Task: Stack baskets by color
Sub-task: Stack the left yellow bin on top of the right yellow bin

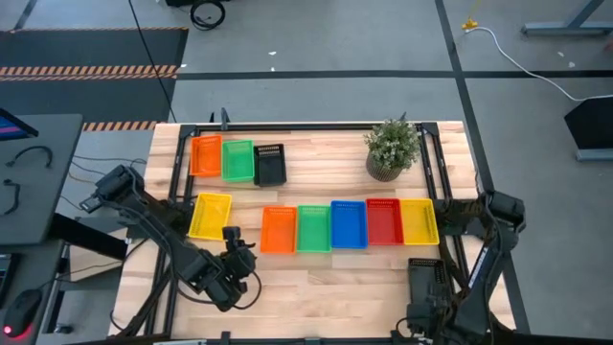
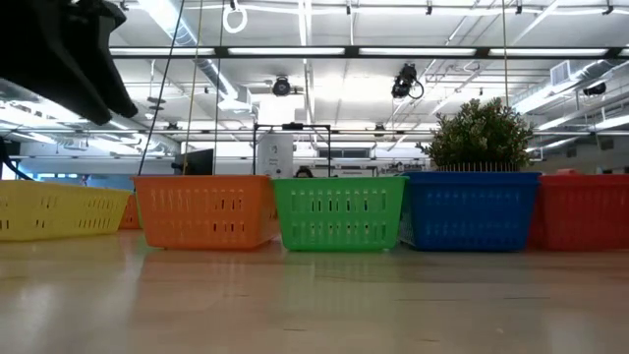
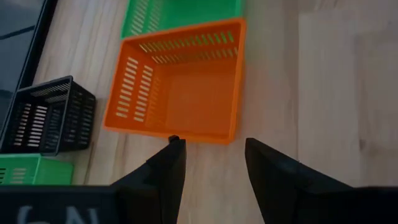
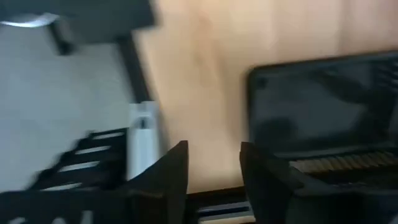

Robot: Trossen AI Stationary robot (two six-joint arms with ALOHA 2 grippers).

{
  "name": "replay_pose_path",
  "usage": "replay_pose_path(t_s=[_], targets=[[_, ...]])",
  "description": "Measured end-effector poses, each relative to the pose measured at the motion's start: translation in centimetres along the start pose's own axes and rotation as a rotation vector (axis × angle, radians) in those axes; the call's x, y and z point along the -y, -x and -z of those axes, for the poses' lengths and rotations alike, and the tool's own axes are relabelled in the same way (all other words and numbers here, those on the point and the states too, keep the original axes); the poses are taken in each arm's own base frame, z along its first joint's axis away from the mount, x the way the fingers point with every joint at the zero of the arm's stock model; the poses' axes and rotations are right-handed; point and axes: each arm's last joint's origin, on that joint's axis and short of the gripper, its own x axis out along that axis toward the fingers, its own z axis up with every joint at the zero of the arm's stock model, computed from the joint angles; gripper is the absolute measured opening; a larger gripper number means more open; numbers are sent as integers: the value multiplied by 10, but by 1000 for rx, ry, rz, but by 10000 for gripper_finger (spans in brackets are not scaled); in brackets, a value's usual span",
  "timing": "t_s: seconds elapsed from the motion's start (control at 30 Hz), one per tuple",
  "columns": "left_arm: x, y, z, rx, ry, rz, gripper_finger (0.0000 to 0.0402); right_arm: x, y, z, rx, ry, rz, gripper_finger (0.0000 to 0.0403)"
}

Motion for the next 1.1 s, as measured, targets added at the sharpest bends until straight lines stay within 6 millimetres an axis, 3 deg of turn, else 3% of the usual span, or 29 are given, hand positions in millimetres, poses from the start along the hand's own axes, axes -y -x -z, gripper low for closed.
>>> replay_pose_path(t_s=[0.17,0.4,0.57,0.7,0.83,0.93,1.1], targets=[[4,-4,2,-15,-15,-7,172,2,-12,10,-20,29,98,164],[3,-4,2,-16,-7,-5,172,2,-14,20,-30,31,126,150],[0,1,3,-98,-29,38,172,5,2,17,26,-36,59,142],[-10,17,3,-247,-15,82,172,11,24,-6,290,-82,-13,139],[-20,33,19,-477,-72,97,172,15,36,-41,612,-50,0,139],[-24,35,35,-562,-163,31,172,10,33,-68,776,75,52,139],[-29,15,62,-649,-171,32,172,0,13,-109,958,281,87,139]])
